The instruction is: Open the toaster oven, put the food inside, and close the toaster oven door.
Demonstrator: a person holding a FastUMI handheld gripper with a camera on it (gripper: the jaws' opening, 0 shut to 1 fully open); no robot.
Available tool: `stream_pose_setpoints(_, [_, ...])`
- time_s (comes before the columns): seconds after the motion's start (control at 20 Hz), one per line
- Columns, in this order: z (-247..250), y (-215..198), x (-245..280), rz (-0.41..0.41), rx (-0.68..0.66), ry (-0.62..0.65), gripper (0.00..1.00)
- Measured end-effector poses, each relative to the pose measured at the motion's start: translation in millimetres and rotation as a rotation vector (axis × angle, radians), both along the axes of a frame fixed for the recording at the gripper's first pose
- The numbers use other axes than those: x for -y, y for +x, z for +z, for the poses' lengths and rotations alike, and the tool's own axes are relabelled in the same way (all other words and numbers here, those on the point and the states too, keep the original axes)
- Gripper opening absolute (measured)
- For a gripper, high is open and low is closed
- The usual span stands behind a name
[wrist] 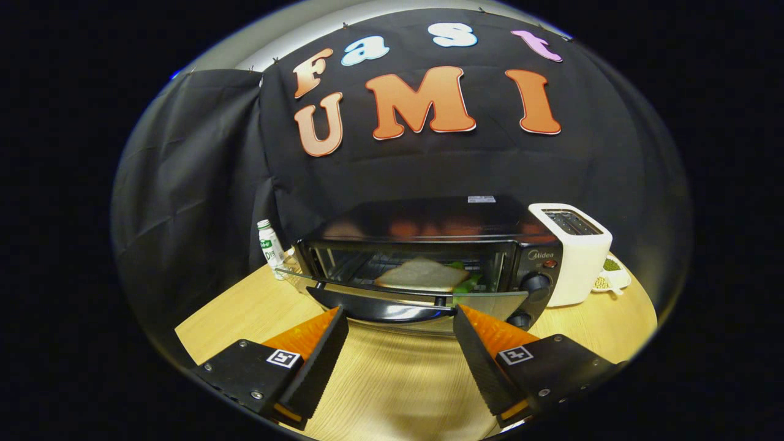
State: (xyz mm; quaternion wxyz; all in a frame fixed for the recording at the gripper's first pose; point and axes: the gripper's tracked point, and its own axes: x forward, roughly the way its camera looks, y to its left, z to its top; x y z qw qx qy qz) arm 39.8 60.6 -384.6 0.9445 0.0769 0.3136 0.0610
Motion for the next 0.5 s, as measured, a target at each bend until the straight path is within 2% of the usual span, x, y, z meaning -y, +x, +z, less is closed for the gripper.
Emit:
stream_pose_setpoints(0.25, [8,29,10,-0.028,0.067,-0.170,1.00])
stream_pose_setpoints(0.5, [74,31,-5,-0.026,0.226,-0.130,1.00])
